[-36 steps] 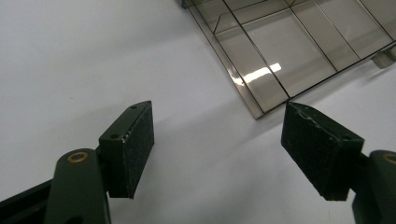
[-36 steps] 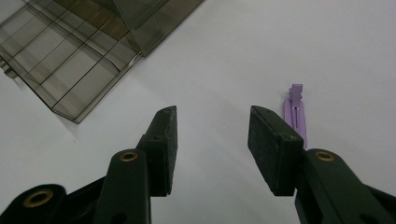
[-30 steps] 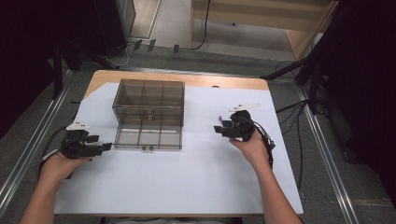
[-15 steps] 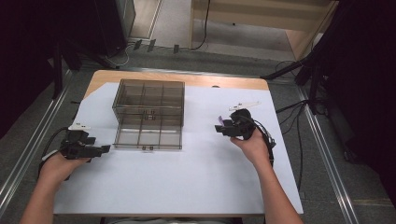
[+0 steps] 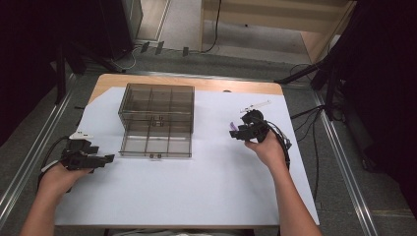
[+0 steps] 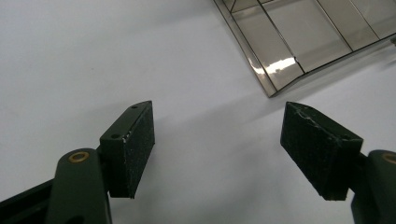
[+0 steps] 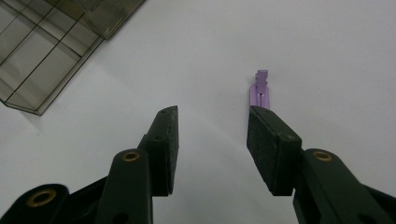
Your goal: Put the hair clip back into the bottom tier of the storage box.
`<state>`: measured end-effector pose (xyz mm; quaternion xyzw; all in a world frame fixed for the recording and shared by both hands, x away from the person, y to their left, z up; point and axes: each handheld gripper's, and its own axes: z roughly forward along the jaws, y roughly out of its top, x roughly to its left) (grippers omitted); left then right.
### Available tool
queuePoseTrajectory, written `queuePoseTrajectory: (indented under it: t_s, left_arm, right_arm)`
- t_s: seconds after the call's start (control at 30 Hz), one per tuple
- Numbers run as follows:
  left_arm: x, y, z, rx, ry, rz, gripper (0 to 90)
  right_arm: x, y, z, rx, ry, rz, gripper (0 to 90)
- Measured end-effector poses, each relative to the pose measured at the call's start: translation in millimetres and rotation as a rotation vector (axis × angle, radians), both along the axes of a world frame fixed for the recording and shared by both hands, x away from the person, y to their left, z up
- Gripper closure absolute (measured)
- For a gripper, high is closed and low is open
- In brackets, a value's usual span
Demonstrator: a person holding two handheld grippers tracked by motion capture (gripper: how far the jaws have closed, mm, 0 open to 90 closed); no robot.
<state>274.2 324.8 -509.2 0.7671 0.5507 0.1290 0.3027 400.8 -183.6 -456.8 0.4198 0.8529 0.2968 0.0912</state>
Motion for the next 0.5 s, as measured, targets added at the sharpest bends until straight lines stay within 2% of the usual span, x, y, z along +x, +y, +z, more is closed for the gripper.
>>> queuePoseTrajectory:
  t_s: [0.17, 0.23, 0.37, 0.5]
  left_arm:
    - [-4.2, 3.2, -0.2, 0.008, -0.001, 0.001, 27.2]
    - [-6.3, 3.3, 0.0, -0.001, -0.004, 0.003, 27.1]
    - [-9.5, 4.3, 0.3, 0.005, -0.007, 0.004, 27.1]
    - [-12.6, 5.9, -0.7, 0.007, -0.002, 0.006, 27.1]
  right_arm:
    - [7.1, 1.8, 1.7, -0.024, 0.015, -0.012, 55.3]
    - [9.5, 2.2, 2.1, -0.037, 0.011, -0.011, 53.9]
    - [14.8, 3.1, 2.4, -0.063, 0.010, -0.001, 54.3]
    - [20.0, 4.3, 1.9, -0.071, 0.030, 0.004, 55.8]
